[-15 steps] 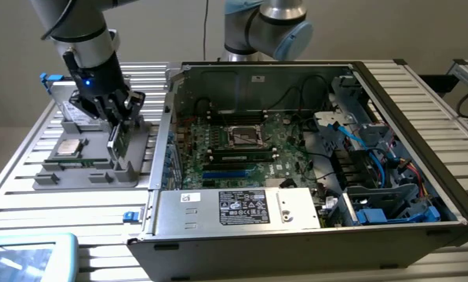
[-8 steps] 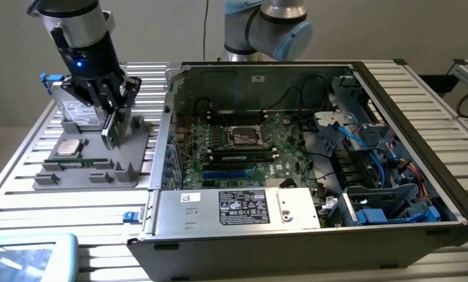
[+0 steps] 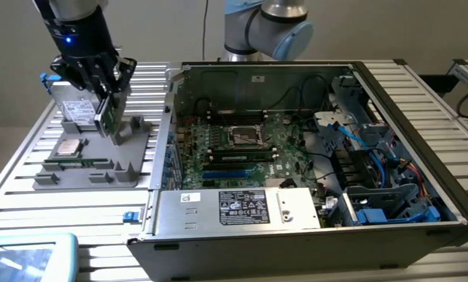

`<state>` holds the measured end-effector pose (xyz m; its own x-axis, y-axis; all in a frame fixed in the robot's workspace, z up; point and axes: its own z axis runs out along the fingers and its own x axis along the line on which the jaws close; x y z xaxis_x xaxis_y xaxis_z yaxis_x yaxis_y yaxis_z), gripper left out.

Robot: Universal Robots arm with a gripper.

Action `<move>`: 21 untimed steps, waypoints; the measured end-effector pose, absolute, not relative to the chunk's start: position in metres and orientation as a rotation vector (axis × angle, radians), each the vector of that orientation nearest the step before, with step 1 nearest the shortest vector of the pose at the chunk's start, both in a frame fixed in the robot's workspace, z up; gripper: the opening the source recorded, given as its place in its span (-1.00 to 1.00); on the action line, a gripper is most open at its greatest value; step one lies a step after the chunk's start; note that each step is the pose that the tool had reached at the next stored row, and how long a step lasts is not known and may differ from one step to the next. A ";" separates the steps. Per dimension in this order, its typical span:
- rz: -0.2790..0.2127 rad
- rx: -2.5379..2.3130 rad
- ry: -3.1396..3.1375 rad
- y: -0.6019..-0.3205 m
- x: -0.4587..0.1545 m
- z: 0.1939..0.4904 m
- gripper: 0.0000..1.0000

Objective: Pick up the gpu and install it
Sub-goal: 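Pick up the gpu and move the gpu toward the slot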

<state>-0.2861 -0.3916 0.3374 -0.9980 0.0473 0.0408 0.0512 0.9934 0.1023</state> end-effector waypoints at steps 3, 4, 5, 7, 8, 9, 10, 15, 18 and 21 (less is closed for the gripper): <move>-0.161 -0.077 -3.098 -0.392 -0.286 0.351 -0.47; -0.160 -0.076 -3.098 -0.392 -0.286 0.356 -0.47; -0.160 -0.076 -3.098 -0.392 -0.285 0.360 -0.47; -0.160 -0.077 -3.098 -0.392 -0.282 0.369 -0.47; -0.161 -0.077 -3.098 -0.392 -0.280 0.374 -0.47; -0.160 -0.077 -3.098 -0.392 -0.277 0.379 -0.47; -0.160 -0.077 -3.098 -0.392 -0.274 0.383 -0.47; -0.160 -0.077 -3.098 -0.392 -0.257 0.406 -0.47; -0.161 -0.077 -3.098 -0.392 -0.245 0.420 -0.47; -0.162 -0.077 -3.098 -0.392 -0.231 0.432 -0.47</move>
